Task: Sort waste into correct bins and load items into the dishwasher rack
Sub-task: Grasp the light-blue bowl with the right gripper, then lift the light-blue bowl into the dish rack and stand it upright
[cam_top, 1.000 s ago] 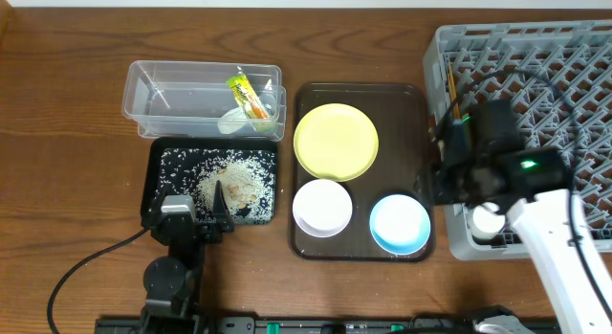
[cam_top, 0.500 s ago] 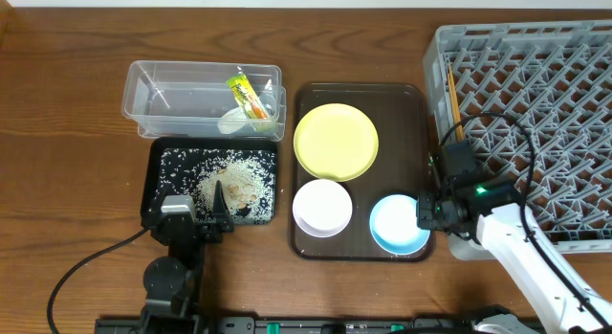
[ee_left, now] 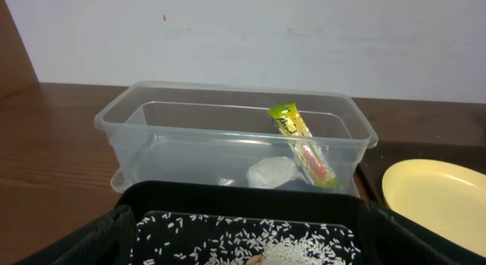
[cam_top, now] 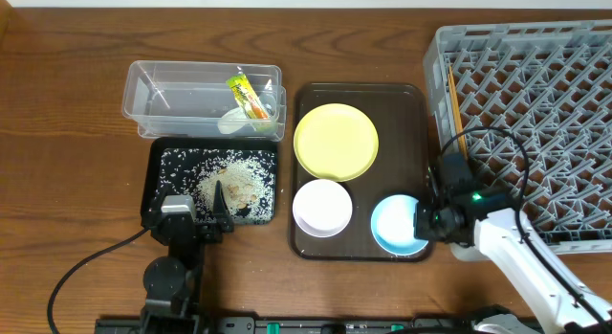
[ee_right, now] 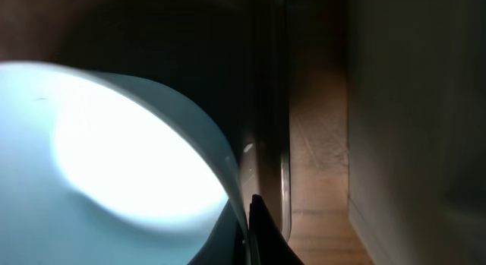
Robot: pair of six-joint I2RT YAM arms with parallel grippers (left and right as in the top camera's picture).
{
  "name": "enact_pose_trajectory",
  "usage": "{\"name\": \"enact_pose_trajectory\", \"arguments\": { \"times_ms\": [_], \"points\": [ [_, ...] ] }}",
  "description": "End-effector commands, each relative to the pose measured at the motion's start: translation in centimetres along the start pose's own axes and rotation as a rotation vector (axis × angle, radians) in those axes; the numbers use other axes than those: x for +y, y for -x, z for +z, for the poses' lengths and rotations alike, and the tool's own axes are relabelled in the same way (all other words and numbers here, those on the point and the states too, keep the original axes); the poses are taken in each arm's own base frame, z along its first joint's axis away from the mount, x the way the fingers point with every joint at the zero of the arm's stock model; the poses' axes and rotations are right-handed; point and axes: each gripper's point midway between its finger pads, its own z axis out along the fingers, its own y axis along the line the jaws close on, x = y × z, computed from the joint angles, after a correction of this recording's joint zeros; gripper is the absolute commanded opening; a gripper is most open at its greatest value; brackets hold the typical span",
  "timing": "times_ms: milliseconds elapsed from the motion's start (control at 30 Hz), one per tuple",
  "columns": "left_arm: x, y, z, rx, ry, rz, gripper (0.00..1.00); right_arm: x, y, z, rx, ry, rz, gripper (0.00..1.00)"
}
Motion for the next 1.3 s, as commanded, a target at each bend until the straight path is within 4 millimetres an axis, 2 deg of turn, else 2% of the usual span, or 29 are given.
{"name": "enact_pose_trajectory", "arguments": {
  "times_ms": [0, 100, 200, 300, 367, 467, 567, 633, 933, 1100, 1267],
  "points": [
    [0.5, -1.8, 0.1, 0.054, 0.021, 0.024, 0.94, 0.5, 5.4, -5.4, -0.209, -0.033, -0.045, 0.01],
    [0.5, -1.8, 0.1, 0.054, 0.021, 0.024, 0.94, -1.5, 9.4, -10.8, -0.393, -0.165, -0.002, 0.01],
    [0.5, -1.8, 0.1, 0.054, 0.021, 0.024, 0.94, -3.7, 12.4, -16.1, -0.574, -0.304, 0.061, 0.01],
    [0.5, -1.8, 0.1, 0.054, 0.021, 0.024, 0.94, -6.5, 13.9, -20.6, -0.718, -0.485, 0.14, 0.01],
    [0.5, -1.8, 0.1, 0.054, 0.021, 0.024, 0.95, -9.1, 14.2, -23.5, -0.817, -0.671, 0.217, 0.01],
    [0.5, -1.8, 0.1, 0.054, 0.021, 0.024, 0.94, -10.6, 14.1, -24.9, -0.848, -0.795, 0.258, 0.01],
    [0.5, -1.8, 0.1, 0.054, 0.021, 0.024, 0.94, -11.6, 14.4, -24.7, -0.838, -0.854, 0.284, 0.01],
    [0.5, -1.8, 0.1, 0.054, 0.021, 0.024, 0.94, -12.2, 14.6, -23.8, -0.8, -0.882, 0.281, 0.01],
    [0.5, -1.8, 0.1, 0.054, 0.021, 0.024, 0.95, -14.4, 15.9, -18.2, -0.598, -1.034, 0.234, 0.01],
    [0.5, -1.8, 0.1, 0.054, 0.021, 0.024, 0.94, -14.5, 16.3, -14.0, -0.469, -1.046, 0.164, 0.01],
    [0.5, -1.8, 0.1, 0.054, 0.021, 0.024, 0.94, -13.8, 15.4, -11.9, -0.362, -1.076, 0.064, 0.01]
  ]
}}
